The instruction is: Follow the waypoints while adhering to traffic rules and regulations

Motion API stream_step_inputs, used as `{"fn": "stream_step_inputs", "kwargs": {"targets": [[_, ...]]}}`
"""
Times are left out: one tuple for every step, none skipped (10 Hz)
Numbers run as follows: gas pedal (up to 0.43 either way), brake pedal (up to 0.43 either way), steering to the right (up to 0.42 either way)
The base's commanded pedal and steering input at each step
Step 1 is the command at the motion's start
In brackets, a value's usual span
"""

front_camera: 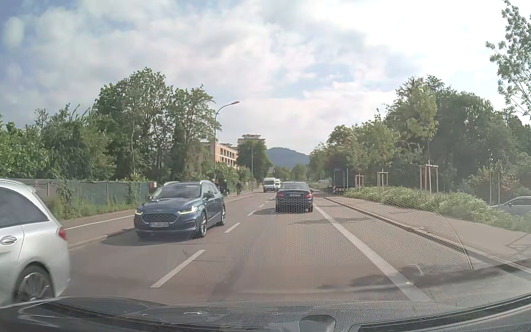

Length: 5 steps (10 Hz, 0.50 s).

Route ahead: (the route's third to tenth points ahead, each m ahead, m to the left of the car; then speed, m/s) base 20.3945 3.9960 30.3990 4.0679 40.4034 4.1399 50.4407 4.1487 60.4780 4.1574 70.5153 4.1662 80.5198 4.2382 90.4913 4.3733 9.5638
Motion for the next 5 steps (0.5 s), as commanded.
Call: {"fn": "stream_step_inputs", "kwargs": {"targets": [[0.118, 0.0, 0.001], [0.118, 0.0, 0.001], [0.118, 0.0, 0.001], [0.118, 0.0, 0.001], [0.118, 0.0, 0.001]]}}
